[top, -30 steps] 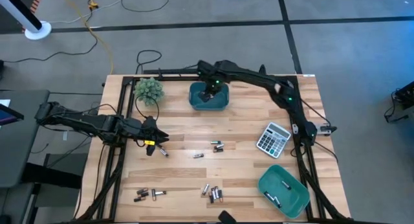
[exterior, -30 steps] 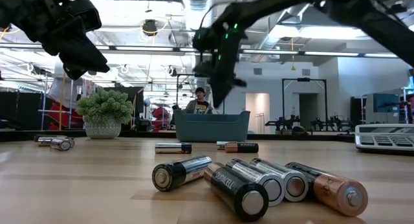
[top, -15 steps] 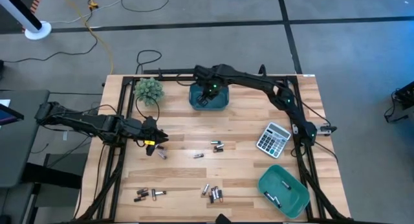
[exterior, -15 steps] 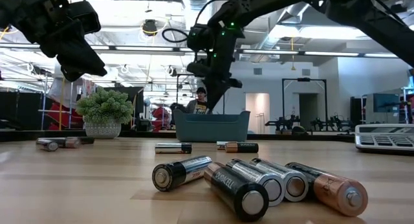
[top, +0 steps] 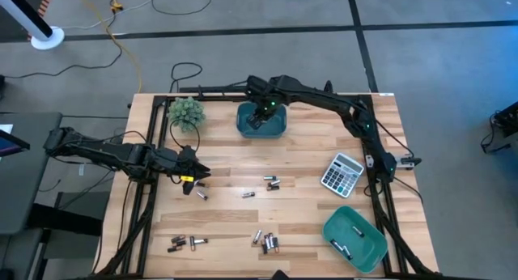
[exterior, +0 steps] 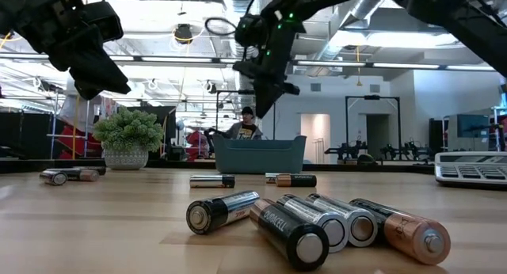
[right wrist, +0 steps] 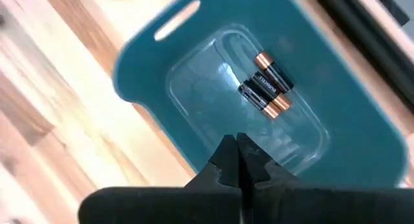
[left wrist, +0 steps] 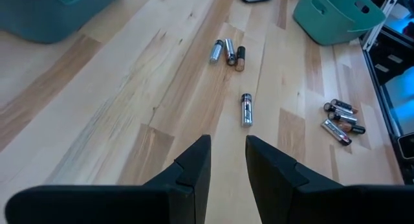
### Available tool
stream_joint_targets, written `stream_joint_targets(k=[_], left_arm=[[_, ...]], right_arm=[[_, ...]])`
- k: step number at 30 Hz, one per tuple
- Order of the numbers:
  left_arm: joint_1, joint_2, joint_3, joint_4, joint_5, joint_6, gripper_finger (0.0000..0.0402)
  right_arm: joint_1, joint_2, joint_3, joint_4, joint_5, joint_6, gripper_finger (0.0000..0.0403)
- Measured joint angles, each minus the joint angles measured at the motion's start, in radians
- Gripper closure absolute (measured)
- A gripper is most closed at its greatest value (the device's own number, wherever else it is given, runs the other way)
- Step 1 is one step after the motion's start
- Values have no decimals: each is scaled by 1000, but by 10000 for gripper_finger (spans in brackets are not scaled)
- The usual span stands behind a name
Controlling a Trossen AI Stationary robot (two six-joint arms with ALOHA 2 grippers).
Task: Sort batteries
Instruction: Put the black battery into the blue bin
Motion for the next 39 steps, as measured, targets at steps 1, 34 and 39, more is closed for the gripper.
stream_joint_targets(k=[1, 34, 39], left_arm=[[0, 0, 0, 0, 0, 6, 310], [31, 0, 0, -156, -30, -273, 310], [110, 0, 0, -279, 29, -330, 310]], right_arm=[[3, -9, 0, 0, 1, 2, 403], [427, -194, -183, 163, 118, 45, 403], [481, -276, -356, 254, 166, 147, 403]])
